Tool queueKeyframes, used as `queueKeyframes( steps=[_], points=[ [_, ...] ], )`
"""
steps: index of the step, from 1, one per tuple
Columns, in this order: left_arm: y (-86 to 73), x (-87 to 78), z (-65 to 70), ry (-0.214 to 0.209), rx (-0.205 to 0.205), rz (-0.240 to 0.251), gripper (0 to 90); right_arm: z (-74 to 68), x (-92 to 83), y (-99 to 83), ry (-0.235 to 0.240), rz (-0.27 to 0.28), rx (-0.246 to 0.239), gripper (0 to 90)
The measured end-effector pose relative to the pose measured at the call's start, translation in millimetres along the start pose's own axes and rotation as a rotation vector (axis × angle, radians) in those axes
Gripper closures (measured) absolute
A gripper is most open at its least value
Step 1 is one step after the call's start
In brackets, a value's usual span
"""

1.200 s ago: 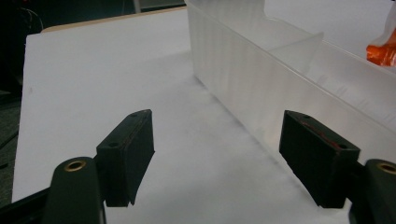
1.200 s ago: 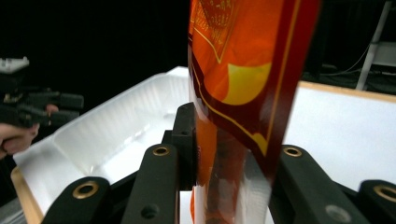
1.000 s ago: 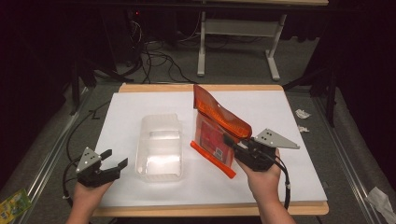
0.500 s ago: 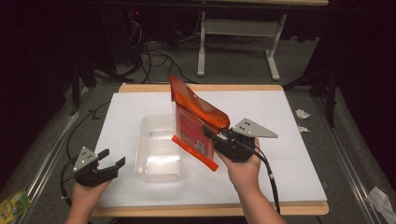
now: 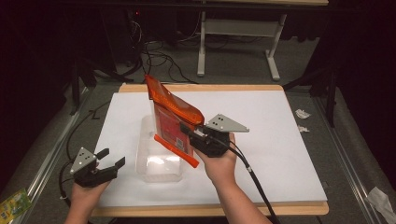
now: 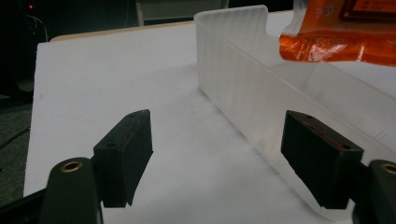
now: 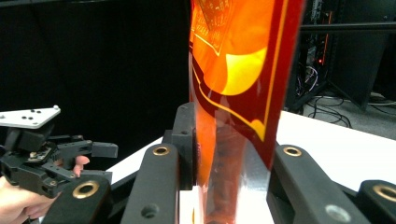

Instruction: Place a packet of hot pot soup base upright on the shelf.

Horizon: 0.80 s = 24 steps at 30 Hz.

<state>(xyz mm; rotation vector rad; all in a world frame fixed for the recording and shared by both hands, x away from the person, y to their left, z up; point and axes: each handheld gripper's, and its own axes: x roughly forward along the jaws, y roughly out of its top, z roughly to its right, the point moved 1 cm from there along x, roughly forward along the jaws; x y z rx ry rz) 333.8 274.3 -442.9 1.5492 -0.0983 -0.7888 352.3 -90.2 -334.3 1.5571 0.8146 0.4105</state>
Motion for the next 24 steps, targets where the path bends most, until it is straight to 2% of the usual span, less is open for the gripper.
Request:
queueKeyframes(
  steps=[9, 13, 21, 24],
  points=[
    [0.3, 1.3, 0.6, 0.003, -0.004, 0.005, 25.3, -7.0, 21.0, -8.6, 0.007, -0.01, 0.017, 72.7],
    [1.3, 1.7, 1.8, -0.001, -0.001, 0.012, 25.2, -10.2, 26.6, -12.1, -0.004, -0.01, 0.021, 72.7],
    [1.9, 0.0, -0.6, 0.006, -0.016, 0.022, 25.2, -15.8, 36.6, -18.8, 0.016, -0.008, 0.033, 72.7],
    [3.0, -0.8, -0.4, 0.007, -0.011, 0.028, 25.2, -17.1, 39.5, -20.8, 0.009, -0.013, 0.037, 72.7]
  ],
)
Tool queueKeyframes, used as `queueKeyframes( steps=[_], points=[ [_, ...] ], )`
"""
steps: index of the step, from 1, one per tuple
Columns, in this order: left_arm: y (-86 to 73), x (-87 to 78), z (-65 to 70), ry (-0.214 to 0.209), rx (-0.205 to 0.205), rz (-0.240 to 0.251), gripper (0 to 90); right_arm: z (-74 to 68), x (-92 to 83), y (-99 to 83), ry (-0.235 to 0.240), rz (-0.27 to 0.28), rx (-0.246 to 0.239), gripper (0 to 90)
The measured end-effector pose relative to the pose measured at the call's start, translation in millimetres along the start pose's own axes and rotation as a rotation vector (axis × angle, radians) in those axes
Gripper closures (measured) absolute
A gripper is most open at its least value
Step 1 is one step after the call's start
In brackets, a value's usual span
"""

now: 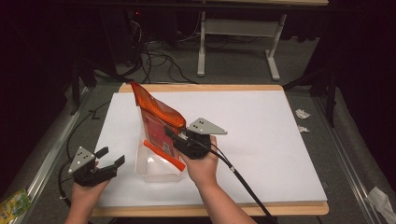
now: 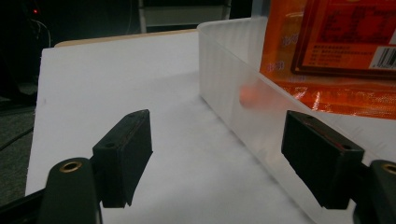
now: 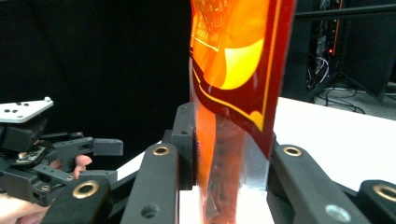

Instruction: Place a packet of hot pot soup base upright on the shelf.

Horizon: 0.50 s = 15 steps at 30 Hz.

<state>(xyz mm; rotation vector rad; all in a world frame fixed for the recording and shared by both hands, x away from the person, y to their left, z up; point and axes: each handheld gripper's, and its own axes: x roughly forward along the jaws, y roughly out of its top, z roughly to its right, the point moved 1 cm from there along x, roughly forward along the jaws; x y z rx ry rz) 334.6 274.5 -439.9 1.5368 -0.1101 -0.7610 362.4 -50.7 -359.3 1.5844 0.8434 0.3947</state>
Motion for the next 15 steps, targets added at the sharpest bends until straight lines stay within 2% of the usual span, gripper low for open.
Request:
queueKeyframes(
  steps=[2, 7, 12, 15],
  points=[
    [0.3, -0.1, 0.2, -0.001, 0.009, -0.003, 25.2, -0.2, 1.8, -1.7, -0.004, -0.008, -0.005, 72.7],
    [-0.8, 2.0, -0.4, -0.014, -0.006, -0.003, 25.3, -1.7, 7.3, -7.9, -0.016, -0.022, -0.008, 72.7],
    [0.4, 2.8, 0.6, -0.019, -0.005, -0.003, 25.4, -0.8, 13.7, -18.7, -0.023, -0.047, -0.005, 72.7],
    [0.3, 3.2, 0.6, -0.018, -0.003, -0.006, 25.4, -0.5, 15.0, -23.5, -0.033, -0.04, -0.006, 72.7]
  ],
)
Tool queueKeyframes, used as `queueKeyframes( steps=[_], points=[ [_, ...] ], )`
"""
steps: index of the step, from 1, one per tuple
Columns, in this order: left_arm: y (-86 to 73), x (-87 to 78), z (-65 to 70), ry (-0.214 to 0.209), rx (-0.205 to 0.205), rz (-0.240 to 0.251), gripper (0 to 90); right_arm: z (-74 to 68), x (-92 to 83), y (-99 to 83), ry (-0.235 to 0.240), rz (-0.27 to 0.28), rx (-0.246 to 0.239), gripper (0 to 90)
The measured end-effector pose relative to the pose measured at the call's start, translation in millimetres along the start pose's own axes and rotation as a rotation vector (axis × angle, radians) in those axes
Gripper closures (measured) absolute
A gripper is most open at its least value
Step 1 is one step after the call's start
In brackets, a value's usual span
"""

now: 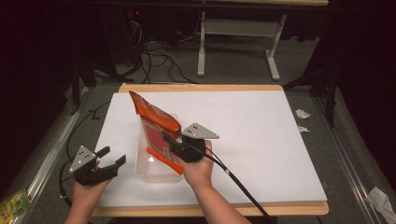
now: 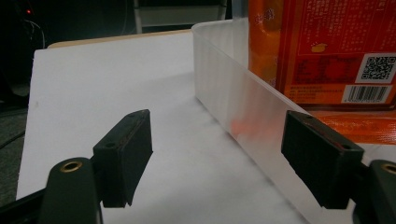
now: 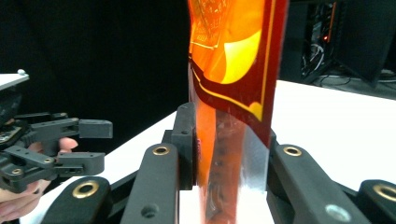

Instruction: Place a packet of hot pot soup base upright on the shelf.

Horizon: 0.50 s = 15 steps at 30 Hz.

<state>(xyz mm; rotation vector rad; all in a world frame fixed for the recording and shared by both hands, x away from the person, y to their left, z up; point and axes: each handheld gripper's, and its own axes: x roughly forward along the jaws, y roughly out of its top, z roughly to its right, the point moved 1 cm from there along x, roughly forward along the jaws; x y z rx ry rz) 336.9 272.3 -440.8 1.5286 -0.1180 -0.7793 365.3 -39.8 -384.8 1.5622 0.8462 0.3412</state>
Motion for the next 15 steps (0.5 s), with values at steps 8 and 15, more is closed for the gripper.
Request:
queueKeyframes(
  steps=[8, 15],
  points=[
    [-0.5, -0.2, 0.4, -0.003, -0.004, -0.002, 25.5, 0.6, 0.4, -7.9, 0.003, -0.002, -0.006, 72.7],
    [-0.9, -0.1, 0.7, -0.007, -0.003, -0.006, 25.6, -3.1, 1.0, -12.8, 0.011, -0.006, -0.027, 72.6]
  ],
)
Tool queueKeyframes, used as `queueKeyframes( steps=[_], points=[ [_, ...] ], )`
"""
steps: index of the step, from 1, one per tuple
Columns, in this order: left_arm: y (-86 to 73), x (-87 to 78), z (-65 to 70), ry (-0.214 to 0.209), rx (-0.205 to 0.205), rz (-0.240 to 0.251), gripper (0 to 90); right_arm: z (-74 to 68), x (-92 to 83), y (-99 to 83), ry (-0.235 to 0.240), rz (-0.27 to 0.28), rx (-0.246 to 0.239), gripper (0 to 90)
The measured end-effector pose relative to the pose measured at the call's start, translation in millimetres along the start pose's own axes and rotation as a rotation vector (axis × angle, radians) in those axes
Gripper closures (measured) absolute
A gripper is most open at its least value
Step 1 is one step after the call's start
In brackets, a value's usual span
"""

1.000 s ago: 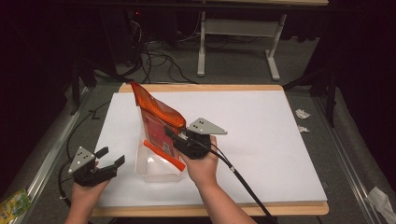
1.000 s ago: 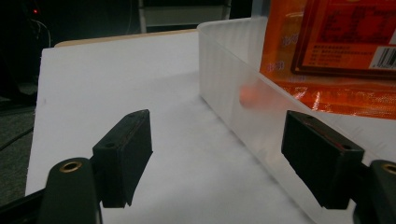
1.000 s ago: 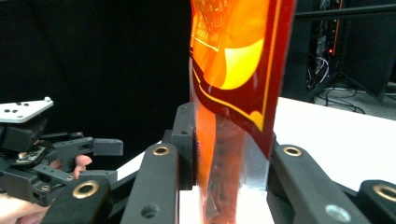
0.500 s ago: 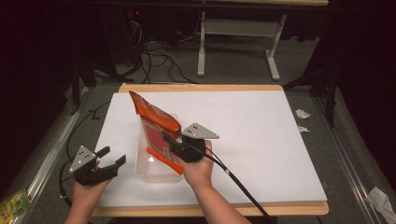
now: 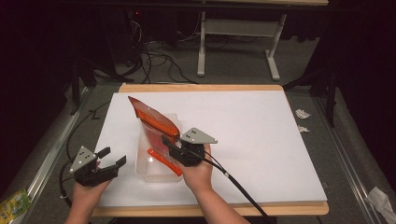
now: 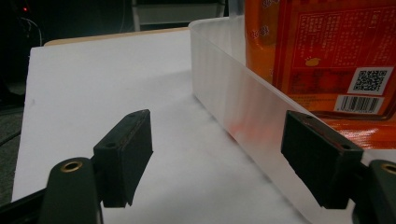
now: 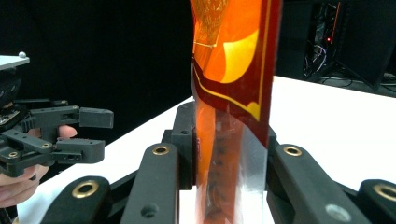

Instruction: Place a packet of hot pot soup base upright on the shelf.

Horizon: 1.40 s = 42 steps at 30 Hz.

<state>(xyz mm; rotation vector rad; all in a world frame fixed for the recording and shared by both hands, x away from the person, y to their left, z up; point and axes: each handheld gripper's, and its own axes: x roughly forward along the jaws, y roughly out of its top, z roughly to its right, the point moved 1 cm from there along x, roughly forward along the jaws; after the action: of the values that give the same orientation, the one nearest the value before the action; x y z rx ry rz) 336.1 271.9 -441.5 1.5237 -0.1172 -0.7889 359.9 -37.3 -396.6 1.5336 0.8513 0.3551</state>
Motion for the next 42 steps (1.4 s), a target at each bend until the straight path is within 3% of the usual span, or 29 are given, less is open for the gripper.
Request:
queueKeyframes(
  steps=[19, 27, 37, 42],
  points=[
    [-1.5, -1.7, -4.1, 0.005, -0.015, -0.005, 25.7, 4.2, -16.6, -24.4, 0.011, -0.024, 0.009, 72.3],
    [-2.9, -0.7, -2.3, 0.009, -0.008, -0.018, 25.7, 15.2, -23.3, -36.5, 0.009, -0.014, 0.078, 72.1],
    [-3.1, 0.4, -2.4, 0.01, -0.006, -0.026, 25.9, 19.0, -22.2, -32.9, 0.016, -0.038, 0.085, 70.7],
    [-3.3, 0.3, -3.3, 0.012, -0.013, -0.02, 25.9, 21.1, -21.3, -30.3, 0.02, -0.058, 0.078, 65.3]
  ],
)
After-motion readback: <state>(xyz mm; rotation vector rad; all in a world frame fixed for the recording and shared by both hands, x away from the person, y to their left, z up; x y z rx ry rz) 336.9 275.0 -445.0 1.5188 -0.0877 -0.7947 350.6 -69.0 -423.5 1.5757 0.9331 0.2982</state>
